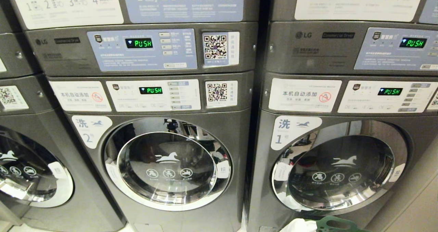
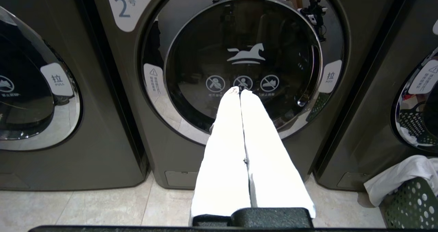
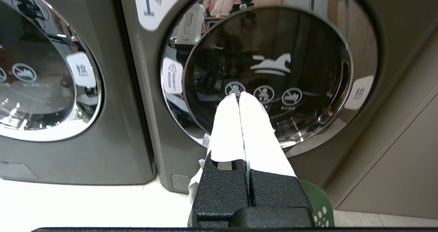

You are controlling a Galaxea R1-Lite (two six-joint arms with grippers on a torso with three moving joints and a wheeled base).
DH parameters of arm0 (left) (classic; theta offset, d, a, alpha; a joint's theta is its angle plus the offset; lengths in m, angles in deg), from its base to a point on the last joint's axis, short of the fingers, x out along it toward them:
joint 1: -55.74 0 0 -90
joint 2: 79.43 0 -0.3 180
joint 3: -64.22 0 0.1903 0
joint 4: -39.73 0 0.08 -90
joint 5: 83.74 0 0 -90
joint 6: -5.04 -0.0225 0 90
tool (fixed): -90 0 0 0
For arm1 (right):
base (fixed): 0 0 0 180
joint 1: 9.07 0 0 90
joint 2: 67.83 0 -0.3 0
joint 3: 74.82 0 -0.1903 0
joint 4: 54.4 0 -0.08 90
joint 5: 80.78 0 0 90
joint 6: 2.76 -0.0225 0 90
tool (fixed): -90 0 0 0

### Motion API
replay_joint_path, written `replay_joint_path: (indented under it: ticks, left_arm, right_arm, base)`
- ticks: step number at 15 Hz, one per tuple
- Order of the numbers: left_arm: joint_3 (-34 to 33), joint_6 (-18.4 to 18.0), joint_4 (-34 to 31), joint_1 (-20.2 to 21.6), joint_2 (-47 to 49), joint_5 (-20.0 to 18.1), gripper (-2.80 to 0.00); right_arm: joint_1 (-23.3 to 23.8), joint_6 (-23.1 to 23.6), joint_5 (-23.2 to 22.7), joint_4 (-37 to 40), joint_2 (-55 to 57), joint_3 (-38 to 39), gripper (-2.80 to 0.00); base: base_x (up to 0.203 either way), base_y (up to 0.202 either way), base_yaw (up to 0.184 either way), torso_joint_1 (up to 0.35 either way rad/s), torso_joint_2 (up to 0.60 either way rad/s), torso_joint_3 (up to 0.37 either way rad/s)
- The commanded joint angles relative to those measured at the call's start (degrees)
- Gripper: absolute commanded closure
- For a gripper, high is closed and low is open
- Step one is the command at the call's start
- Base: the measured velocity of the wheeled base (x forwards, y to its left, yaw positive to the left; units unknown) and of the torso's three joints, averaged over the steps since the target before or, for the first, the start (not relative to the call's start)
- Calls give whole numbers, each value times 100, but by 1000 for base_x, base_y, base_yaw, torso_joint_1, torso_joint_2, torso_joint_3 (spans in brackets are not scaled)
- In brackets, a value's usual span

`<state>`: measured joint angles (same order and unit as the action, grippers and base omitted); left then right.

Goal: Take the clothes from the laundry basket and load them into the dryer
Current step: Take the clothes out of the basket

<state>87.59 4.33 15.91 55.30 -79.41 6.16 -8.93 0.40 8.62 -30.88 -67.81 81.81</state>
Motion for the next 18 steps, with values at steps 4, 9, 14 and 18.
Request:
replay_joint_path:
  ticks: [4,9,14,18]
  left_arm:
    - [0,0,1,0,-2,1,0]
    - [0,0,1,0,-2,1,0]
    - [0,0,1,0,-2,1,0]
    - [0,0,1,0,-2,1,0]
  right_arm:
    - [-5,-17,7,2,6,0,0]
    - [-3,-110,20,-7,-2,0,0]
    - [-1,-253,53,-16,6,0,0]
    - [-4,-202,42,-16,-2,9,0]
  base:
    - [0,0,0,-213,484,275]
    - [0,0,0,-192,466,271]
    - [0,0,0,-168,458,284]
    - [0,0,0,-66,198,129]
